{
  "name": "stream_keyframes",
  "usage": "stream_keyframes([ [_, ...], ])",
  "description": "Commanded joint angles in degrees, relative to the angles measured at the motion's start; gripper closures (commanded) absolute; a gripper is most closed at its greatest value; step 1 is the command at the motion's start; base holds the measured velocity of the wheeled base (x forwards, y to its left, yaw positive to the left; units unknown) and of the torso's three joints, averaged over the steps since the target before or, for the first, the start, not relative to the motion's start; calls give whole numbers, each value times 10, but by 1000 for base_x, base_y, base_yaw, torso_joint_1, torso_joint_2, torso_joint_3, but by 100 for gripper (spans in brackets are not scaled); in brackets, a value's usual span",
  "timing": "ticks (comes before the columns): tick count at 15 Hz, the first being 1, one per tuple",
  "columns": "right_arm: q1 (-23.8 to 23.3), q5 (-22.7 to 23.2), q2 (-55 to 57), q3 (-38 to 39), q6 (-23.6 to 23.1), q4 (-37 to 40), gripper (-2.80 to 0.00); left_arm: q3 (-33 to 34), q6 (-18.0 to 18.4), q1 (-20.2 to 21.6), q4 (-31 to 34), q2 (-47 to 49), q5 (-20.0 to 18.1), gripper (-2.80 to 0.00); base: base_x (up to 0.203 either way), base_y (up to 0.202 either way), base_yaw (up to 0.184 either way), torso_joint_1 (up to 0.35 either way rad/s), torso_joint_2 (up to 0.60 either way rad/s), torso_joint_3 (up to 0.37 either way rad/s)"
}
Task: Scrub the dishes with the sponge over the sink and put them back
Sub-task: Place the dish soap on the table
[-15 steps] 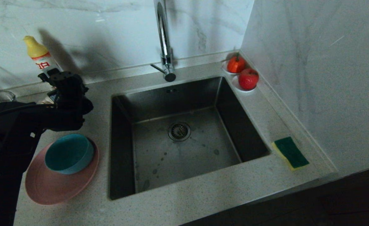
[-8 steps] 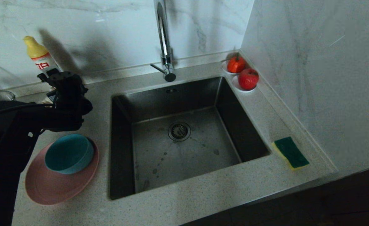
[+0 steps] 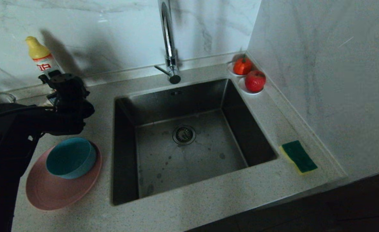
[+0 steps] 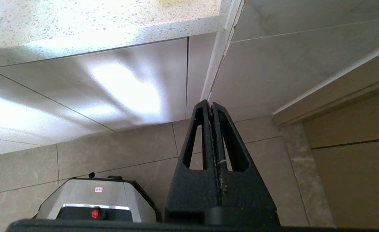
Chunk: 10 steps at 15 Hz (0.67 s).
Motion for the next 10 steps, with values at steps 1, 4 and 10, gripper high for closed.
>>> stream_keyframes([
  [1,0,0,0,0,0,1,0,1,4,0,-6,0,3,-280,0,0,0,0,0,0],
  [4,0,0,0,0,0,1,0,1,-3,2,-15,2,0,-280,0,0,0,0,0,0],
  [10,0,0,0,0,0,1,0,10,-17,3,-8,-31,1,-280,0,0,0,0,0,0],
])
